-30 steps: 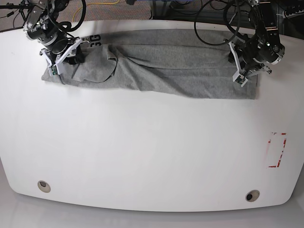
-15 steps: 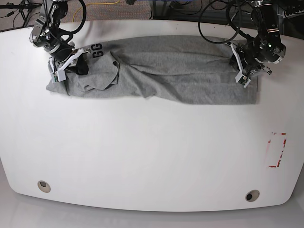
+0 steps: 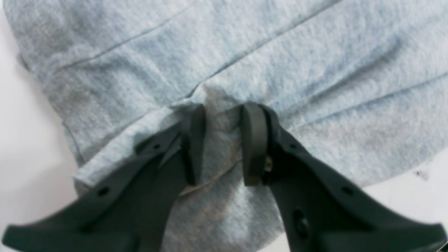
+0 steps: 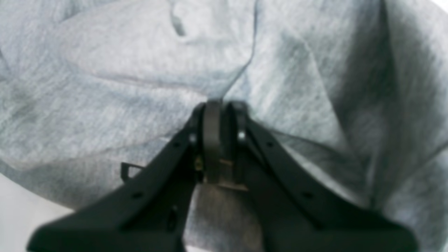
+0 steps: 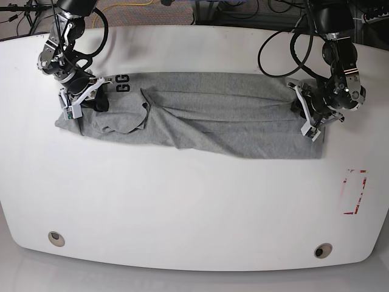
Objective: Fold the T-shirt properly
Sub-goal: 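Grasp the shirt's opposite end with the left gripper, then pull the shirt ends apart with both grippers, stretching the strip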
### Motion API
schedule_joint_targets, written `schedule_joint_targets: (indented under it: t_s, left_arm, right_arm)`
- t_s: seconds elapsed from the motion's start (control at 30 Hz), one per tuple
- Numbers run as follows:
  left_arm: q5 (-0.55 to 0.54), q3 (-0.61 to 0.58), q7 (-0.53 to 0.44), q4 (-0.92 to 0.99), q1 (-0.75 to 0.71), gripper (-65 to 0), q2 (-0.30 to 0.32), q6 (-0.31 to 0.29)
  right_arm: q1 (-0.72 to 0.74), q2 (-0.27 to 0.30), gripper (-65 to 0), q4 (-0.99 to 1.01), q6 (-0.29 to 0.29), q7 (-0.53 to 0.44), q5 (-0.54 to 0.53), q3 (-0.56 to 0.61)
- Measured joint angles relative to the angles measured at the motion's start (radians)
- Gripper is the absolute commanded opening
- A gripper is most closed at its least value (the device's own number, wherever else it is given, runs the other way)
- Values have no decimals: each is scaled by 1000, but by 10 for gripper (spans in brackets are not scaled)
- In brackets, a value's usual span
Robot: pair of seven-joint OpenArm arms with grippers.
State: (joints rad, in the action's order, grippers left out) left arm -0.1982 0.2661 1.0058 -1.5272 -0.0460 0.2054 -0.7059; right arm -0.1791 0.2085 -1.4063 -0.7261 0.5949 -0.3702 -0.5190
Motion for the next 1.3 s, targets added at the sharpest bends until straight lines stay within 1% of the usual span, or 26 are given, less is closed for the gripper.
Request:
schedule_joint_targets:
  t_s: [0.13, 0.37, 0.47, 0.5, 0.6, 0.67, 0.83, 1.0, 1.13, 1.3]
  left_arm:
    - [6, -6, 52, -16, 19, -483, -3, -2]
    - [54, -4, 208, -112, 41, -476, -11, 2]
    - [64, 0, 230, -181, 43, -418, -7, 9]
    - [64, 0, 234, -192, 44, -376, -6, 9]
    - [66, 2, 254, -255, 47, -301, -5, 10]
    - [64, 2, 272, -294, 47, -265, -8, 8]
    - [63, 8, 281, -333, 47, -258, -8, 8]
    - [59, 60, 281, -328, 46, -258, -13, 9]
    - [71, 94, 282, -274, 55, -258, -5, 9]
    - [67, 93, 282, -211, 75, -258, -3, 9]
  right_arm:
    - [-1, -2, -598, -14, 3, 4, 6, 1]
    - [-2, -6, -598, -26, 4, 11, 12, 2]
    - [-3, -6, -599, -26, 6, 11, 12, 2]
    - [-3, -6, -599, -27, 9, 11, 12, 2]
    - [-5, -6, -599, -29, 11, 11, 11, 2]
    - [-5, -6, -599, -31, 11, 11, 12, 2]
    - [-5, -6, -599, -31, 11, 11, 12, 2]
    - [-5, -6, -599, -31, 11, 11, 12, 2]
    - [-5, -6, -599, -31, 11, 11, 12, 2]
    - [-5, -6, -599, -31, 11, 11, 12, 2]
